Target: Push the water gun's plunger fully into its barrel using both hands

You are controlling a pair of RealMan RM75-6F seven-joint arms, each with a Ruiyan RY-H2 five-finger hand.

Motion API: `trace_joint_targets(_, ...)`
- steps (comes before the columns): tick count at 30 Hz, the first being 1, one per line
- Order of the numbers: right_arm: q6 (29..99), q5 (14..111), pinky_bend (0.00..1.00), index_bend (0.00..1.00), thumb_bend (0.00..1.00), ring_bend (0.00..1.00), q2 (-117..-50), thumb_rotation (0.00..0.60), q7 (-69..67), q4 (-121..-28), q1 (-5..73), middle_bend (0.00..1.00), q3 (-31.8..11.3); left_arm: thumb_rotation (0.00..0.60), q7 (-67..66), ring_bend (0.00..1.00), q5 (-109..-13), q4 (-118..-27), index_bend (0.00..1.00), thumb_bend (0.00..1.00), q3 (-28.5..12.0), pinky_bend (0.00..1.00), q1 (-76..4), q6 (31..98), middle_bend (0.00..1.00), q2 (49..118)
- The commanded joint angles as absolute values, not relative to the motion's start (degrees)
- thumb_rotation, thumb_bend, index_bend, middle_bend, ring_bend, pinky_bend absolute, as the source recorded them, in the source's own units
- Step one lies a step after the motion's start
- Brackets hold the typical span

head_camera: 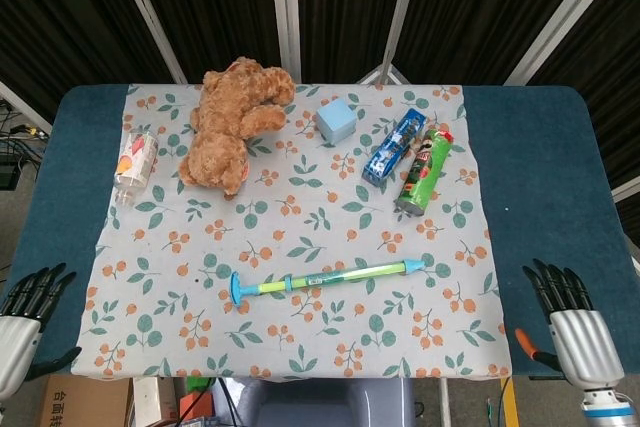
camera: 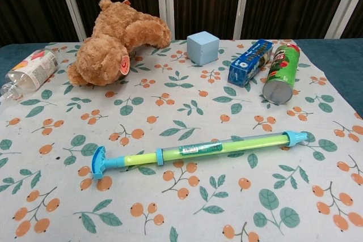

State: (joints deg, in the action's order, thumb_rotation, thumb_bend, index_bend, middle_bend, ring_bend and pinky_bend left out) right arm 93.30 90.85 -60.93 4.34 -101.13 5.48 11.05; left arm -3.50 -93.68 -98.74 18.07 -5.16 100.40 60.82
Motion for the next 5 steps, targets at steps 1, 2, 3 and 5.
trace_joint_targets(1, 93.2, 90.8, 0.0, 0.0, 0.31, 0.0, -59.7, 0.6, 1.6, -100.2, 3.6, 0.0, 11.1, 0.6, -1.8, 0.0, -93.5, -97.0, 0.0, 0.1, 16.4, 0.07, -3.3, 102.2, 0.0, 60.2)
trace_joint_targets(2, 93.1, 90.7, 0.0, 0.0, 0.31, 0.0, -59.5, 0.6, 1.1, -100.1, 3.3, 0.0, 11.1, 0.6, -1.5, 0.0, -93.3, -96.6, 0.0, 0.1, 15.9, 0.07, -2.8, 102.7, 0.0, 60.2)
trace_joint_targets(3, 93.0, 90.6, 0.0, 0.0, 0.31, 0.0, -59.3, 0.6, 0.6, -100.0, 3.0, 0.0, 11.1, 0.6, -1.2, 0.0, -93.0, -96.1, 0.0, 0.1, 15.3, 0.07, -2.4, 103.1, 0.0, 60.2)
trace_joint_targets(5, 92.5, 90.5, 0.0, 0.0, 0.31, 0.0, -59.0, 0.6, -0.2, -100.2, 2.8, 0.0, 10.9, 0.6, -0.2, 0.0, -92.5, -95.7, 0.0, 0.1, 14.5, 0.07, -1.8, 103.2, 0.0, 60.1)
